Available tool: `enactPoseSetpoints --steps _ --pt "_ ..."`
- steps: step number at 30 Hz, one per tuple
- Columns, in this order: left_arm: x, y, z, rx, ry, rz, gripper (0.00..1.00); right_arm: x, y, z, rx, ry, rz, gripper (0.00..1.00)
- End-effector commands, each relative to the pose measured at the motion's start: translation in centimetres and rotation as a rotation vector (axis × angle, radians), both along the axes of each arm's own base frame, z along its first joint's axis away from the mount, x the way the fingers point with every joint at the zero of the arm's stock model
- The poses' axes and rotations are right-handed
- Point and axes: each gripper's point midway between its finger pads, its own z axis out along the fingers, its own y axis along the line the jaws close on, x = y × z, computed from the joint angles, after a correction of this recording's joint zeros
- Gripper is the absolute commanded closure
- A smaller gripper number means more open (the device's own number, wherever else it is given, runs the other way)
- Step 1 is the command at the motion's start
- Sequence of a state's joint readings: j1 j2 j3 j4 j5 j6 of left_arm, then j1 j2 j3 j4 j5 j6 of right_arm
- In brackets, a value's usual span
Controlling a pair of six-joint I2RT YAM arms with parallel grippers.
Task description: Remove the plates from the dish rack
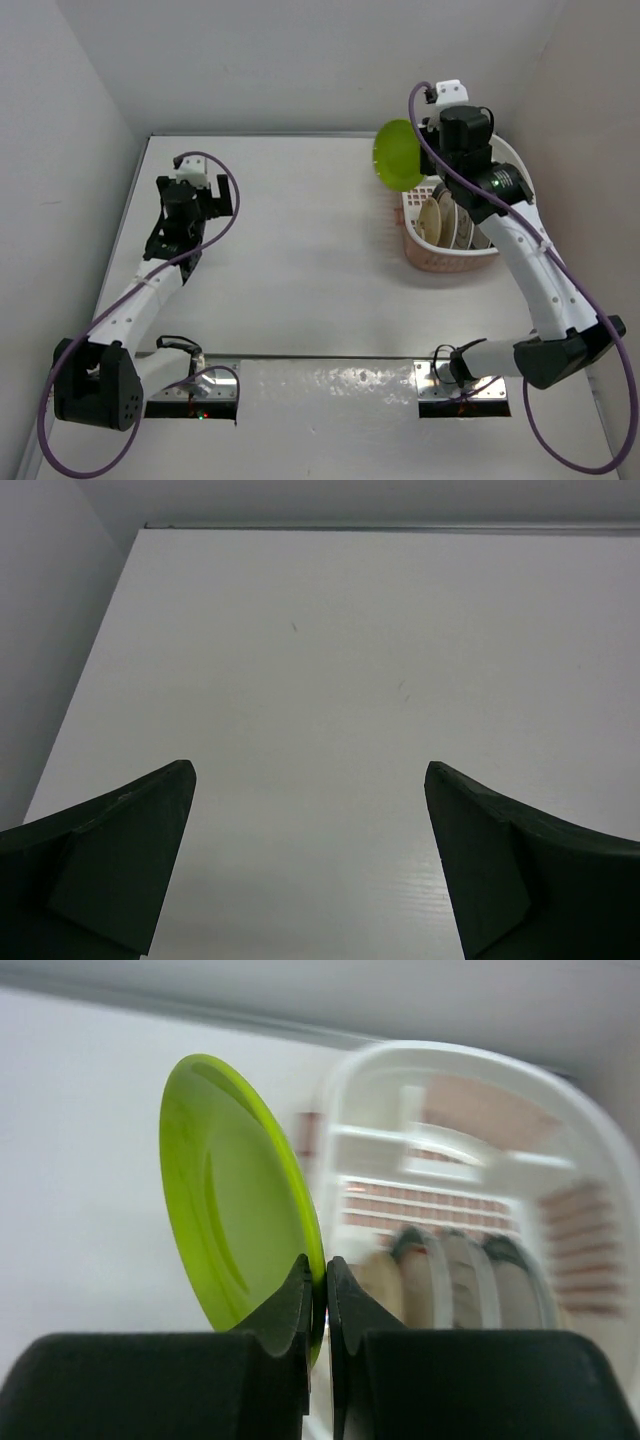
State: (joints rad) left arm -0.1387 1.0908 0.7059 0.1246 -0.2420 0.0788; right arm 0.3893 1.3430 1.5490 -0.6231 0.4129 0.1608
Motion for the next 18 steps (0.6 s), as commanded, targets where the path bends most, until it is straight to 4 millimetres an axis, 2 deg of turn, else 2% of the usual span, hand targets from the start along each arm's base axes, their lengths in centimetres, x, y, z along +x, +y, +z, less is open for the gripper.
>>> enactPoseSetpoints --steps 1,3,4,5,6,7,8,13,16,17,18 --pt "-0.2 1.4 3.3 -0.074 -0.052 0.131 0.03 -0.3 9.6 -1.7 0.232 0.096 0.436 1.00" --pt "-0.5 2.0 3.8 -0.060 -0.044 0.165 0.03 -1.6 13.3 -5.0 0.339 0.210 0.606 1.00" --pt "-0.7 2.3 4.4 -0.056 -0.056 0.175 0.03 -1.7 14.4 -5.3 0.395 0.211 0.640 1.00" --pt "-0.8 2.4 4.8 -0.047 -0.061 0.178 0.03 -2.6 15.0 -7.9 0.429 0.274 0.656 1.00" --pt "-1.4 2.6 4.1 -0.036 -0.027 0.182 0.03 -3.1 15.7 -8.9 0.458 0.296 0.682 1.00" --pt "-1.7 2.6 4.6 -0.038 -0.035 0.182 0.03 -3.7 16.5 -9.4 0.480 0.307 0.724 1.00" --pt "-1.8 2.6 4.6 -0.039 -0.035 0.179 0.03 -4.4 16.6 -11.2 0.474 0.347 0.722 1.00" --pt "-2.9 2.0 4.8 -0.068 -0.028 0.146 0.03 -6.8 18.0 -16.7 0.511 0.479 0.677 1.00" --pt "-3.5 1.6 5.2 -0.075 -0.031 0.119 0.03 -7.7 18.7 -18.2 0.622 0.523 0.637 1.00" --pt "-3.6 1.6 5.3 -0.072 -0.030 0.112 0.03 -8.8 18.5 -19.7 0.643 0.565 0.621 1.00" --pt "-3.9 1.6 5.5 -0.074 -0.036 0.109 0.03 -9.3 18.6 -20.2 0.678 0.588 0.597 1.00"
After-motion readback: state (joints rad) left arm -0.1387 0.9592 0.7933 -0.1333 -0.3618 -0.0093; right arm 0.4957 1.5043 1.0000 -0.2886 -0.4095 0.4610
